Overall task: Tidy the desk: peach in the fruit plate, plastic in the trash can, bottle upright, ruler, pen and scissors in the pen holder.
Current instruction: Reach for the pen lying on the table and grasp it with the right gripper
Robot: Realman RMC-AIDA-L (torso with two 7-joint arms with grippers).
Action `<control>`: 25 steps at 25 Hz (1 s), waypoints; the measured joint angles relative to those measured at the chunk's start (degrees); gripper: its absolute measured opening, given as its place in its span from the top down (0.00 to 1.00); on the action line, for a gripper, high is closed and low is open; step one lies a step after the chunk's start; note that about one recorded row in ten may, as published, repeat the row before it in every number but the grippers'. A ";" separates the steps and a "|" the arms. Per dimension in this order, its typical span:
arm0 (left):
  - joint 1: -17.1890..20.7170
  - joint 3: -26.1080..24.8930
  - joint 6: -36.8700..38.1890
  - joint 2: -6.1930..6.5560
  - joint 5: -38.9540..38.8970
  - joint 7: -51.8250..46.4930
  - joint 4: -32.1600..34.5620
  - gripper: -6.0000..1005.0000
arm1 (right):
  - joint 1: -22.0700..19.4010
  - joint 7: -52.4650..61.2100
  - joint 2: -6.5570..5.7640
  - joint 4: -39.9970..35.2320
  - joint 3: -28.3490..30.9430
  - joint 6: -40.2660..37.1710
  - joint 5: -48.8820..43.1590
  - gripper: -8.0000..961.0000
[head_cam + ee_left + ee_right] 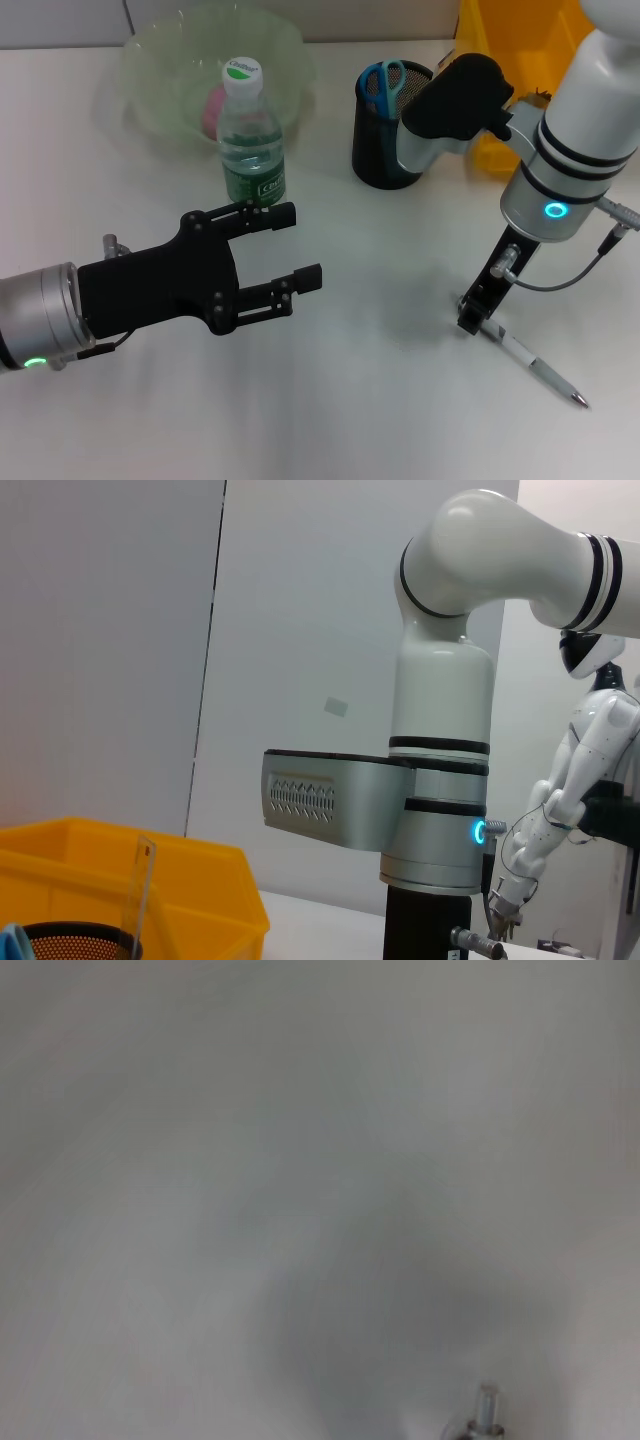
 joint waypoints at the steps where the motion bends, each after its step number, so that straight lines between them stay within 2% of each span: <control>1: 0.00 -0.03 0.00 0.00 0.00 0.01 0.00 0.28 | 0.00 0.00 0.00 -0.02 -0.11 0.00 0.00 0.50; 4: 0.00 -0.10 0.00 0.00 -0.01 0.08 0.00 0.28 | 0.00 0.00 0.00 0.00 -0.17 -0.01 0.00 0.59; 16: 0.00 -0.10 -0.15 0.00 0.00 0.09 0.00 0.28 | 0.00 0.00 0.00 0.02 -0.16 -0.04 0.00 0.59; 25: 0.00 -0.10 -0.19 0.00 -0.07 0.09 0.00 0.28 | 0.00 0.00 0.00 0.11 -0.28 0.21 0.00 0.62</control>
